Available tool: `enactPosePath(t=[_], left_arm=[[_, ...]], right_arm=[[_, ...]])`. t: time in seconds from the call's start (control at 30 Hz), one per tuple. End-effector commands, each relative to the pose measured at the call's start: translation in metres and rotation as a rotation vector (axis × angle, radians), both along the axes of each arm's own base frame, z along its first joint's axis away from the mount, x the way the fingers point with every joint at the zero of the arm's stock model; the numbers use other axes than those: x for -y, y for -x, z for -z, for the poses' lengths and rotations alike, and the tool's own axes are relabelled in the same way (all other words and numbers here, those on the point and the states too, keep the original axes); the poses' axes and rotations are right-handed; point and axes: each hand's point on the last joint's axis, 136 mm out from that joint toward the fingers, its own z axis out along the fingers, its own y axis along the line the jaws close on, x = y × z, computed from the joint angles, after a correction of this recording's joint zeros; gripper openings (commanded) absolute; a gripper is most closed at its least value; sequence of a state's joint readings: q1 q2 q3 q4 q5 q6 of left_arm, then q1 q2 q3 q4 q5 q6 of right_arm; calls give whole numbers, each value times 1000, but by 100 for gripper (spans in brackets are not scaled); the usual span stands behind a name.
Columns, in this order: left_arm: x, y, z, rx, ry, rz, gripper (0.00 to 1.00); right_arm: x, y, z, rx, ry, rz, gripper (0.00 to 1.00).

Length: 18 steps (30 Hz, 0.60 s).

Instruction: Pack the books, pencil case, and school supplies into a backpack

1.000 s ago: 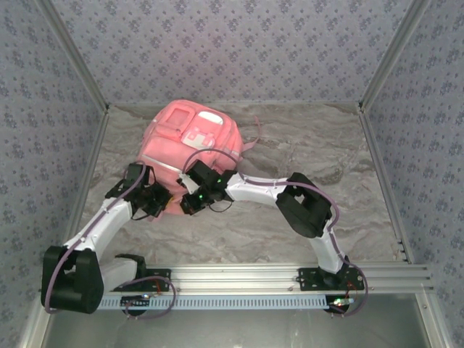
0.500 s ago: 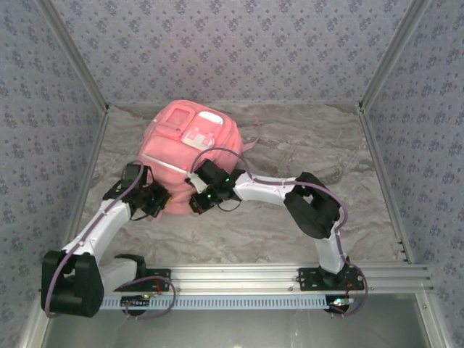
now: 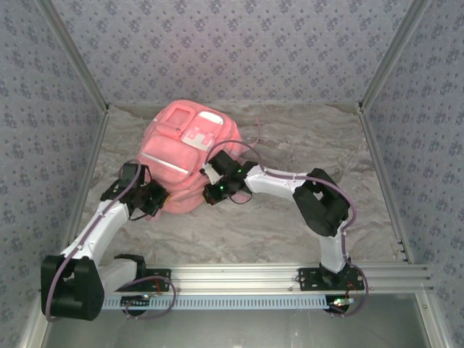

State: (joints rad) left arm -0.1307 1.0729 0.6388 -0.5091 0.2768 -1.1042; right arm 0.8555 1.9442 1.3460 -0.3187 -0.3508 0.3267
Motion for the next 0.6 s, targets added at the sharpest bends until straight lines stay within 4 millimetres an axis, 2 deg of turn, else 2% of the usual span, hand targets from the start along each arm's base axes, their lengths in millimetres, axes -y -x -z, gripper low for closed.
enactPosePath(t=[0.0, 0.27, 0.37, 0.57], left_arm=[[-8, -6, -14, 46, -34, -12, 0], [-8, -6, -15, 53, -32, -4, 0], [-8, -5, -15, 54, -32, -3, 0], [-7, -5, -15, 59, -28, -3, 0]], right_arm=[[16, -8, -8, 26, 32, 32, 0], [28, -23, -6, 36, 42, 83, 0], [38, -36, -3, 18, 41, 139, 3], [56, -58, 3, 3, 53, 217, 3]])
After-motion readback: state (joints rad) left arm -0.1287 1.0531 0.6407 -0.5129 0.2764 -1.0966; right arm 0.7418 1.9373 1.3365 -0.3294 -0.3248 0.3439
